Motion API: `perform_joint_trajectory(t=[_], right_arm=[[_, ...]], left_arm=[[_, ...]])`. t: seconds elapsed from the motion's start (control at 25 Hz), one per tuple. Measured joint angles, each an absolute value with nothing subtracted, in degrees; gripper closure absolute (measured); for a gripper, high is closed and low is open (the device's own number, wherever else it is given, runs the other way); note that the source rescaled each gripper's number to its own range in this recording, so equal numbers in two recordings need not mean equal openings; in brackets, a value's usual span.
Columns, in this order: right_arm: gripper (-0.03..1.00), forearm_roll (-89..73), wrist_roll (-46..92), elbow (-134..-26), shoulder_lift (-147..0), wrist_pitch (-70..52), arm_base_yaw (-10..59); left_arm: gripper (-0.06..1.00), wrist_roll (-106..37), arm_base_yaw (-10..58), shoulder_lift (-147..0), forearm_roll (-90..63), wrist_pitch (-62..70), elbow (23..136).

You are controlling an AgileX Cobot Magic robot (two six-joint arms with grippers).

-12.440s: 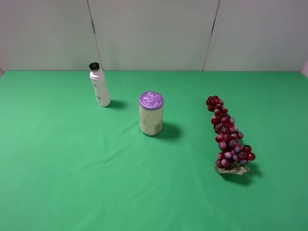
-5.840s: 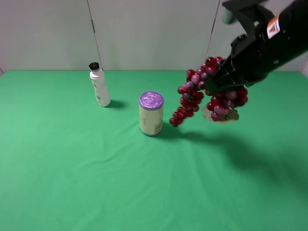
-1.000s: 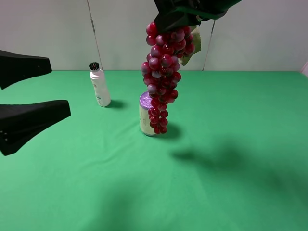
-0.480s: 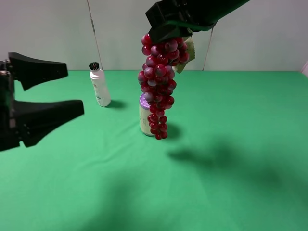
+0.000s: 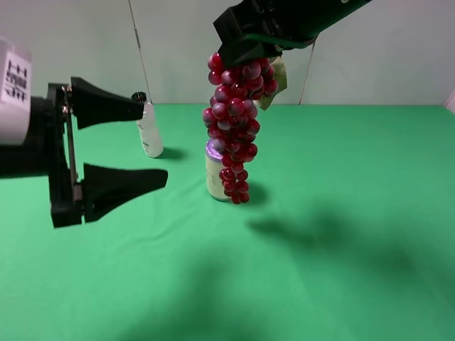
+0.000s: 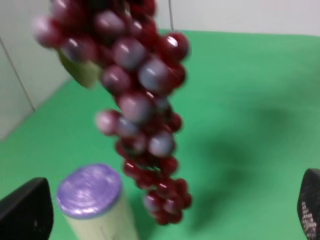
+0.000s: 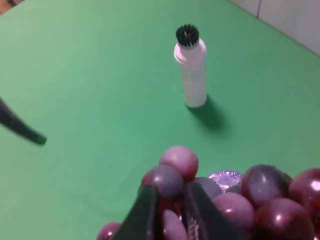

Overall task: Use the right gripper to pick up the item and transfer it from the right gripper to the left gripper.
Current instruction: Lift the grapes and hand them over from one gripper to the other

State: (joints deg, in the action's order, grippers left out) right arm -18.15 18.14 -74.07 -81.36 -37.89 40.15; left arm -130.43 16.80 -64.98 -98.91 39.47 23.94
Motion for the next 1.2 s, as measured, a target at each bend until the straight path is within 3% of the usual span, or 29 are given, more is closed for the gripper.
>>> perform_joint_trajectory(t=[0.8,1.2], right_arm=[[0.97,-18.27,18.14,-74.07,-81.36,-38.13,40.15],[0.97,-17.72,18.14,-74.07,-81.36,-38.21,40.15]], left_arm=[[0.01,-130.66,29.18,-81.78,-99.1,35.16,37.25],[0.05,-130.59,29.88,-85.1,-99.15,32.82,40.8]])
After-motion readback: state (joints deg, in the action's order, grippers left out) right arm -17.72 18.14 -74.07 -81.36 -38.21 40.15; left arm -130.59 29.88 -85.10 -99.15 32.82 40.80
